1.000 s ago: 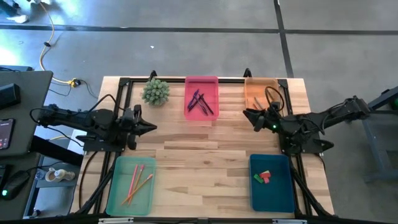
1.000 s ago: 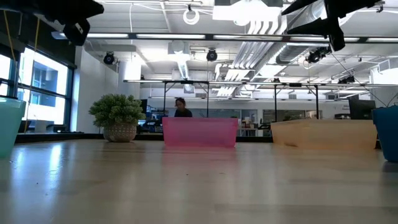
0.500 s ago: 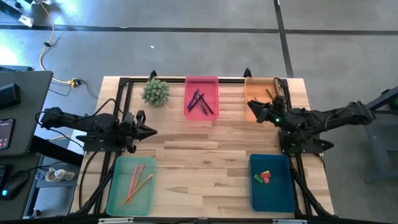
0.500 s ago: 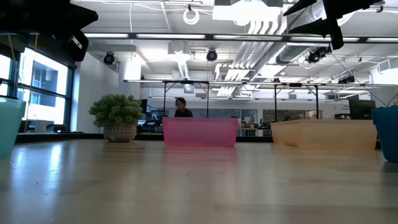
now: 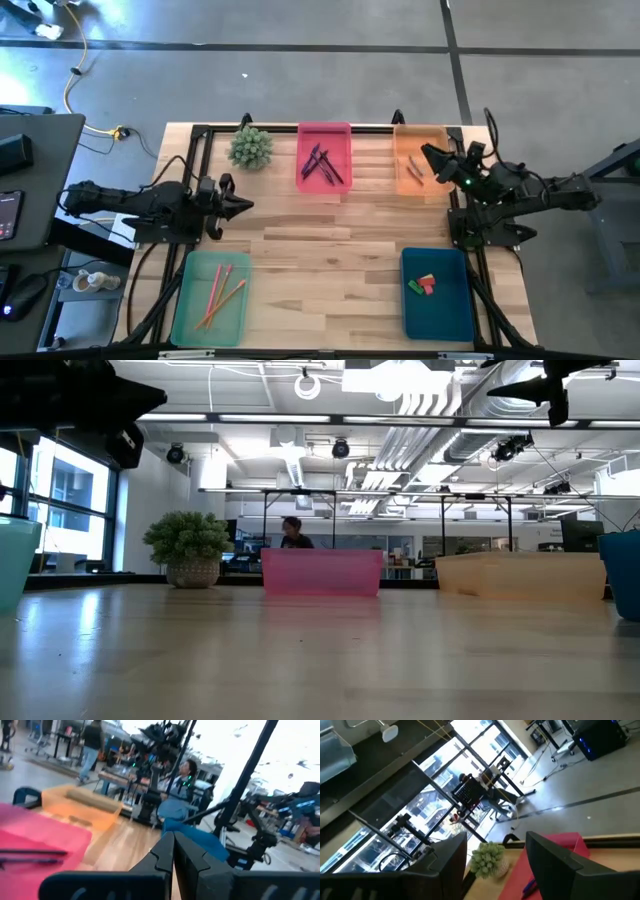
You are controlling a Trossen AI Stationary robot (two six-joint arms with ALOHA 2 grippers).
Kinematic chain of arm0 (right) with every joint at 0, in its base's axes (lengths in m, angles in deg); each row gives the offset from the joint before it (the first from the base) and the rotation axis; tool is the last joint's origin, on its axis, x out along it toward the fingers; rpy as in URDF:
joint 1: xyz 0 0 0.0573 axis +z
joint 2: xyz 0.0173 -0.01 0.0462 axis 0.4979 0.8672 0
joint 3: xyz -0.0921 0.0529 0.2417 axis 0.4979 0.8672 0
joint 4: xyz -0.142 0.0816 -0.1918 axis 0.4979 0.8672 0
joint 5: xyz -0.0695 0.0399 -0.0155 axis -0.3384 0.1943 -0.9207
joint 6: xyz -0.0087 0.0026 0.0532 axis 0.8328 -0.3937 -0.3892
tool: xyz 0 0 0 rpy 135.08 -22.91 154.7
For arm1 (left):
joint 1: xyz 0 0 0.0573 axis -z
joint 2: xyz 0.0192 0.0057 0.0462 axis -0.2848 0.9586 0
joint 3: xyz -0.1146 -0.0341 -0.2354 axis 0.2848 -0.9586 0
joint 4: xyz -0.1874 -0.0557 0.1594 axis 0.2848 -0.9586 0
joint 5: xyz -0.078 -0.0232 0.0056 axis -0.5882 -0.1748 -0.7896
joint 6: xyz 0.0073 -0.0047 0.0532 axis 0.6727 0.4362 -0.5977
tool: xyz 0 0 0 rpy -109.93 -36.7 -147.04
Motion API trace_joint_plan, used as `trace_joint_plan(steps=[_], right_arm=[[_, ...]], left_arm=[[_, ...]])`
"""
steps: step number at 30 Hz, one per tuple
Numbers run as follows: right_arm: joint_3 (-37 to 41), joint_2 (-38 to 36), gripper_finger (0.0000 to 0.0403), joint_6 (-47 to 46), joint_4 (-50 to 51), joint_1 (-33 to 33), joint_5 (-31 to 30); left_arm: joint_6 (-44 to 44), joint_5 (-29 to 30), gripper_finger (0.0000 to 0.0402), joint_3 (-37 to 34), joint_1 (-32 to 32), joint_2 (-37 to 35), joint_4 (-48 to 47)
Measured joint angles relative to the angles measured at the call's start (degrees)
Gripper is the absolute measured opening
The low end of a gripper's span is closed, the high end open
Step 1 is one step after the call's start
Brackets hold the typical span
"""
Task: Sort crayons/erasers/pens/pencils in bins
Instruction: Return to Home Position
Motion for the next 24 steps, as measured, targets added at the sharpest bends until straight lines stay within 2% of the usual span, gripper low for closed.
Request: trace_joint_plan(steps=[4, 10, 24], right_arm=[[0.00, -1.36, 0.0193, 1.22, 0.04, -0.56, -0.36], [0.00, -1.42, 0.0193, 1.21, 1.57, -0.76, -1.38], [0.00, -1.42, 0.0193, 0.18, 4.31, -0.74, -1.36]], left_arm=[[-0.11, -4.54, 0.0000, 0.00, -3.53, -3.45, -0.74], [0.78, -7.96, 0.0000, 0.01, -7.50, -6.07, -5.83], [-0.38, -9.40, 0.0000, -1.80, -10.87, -6.19, -6.32]])
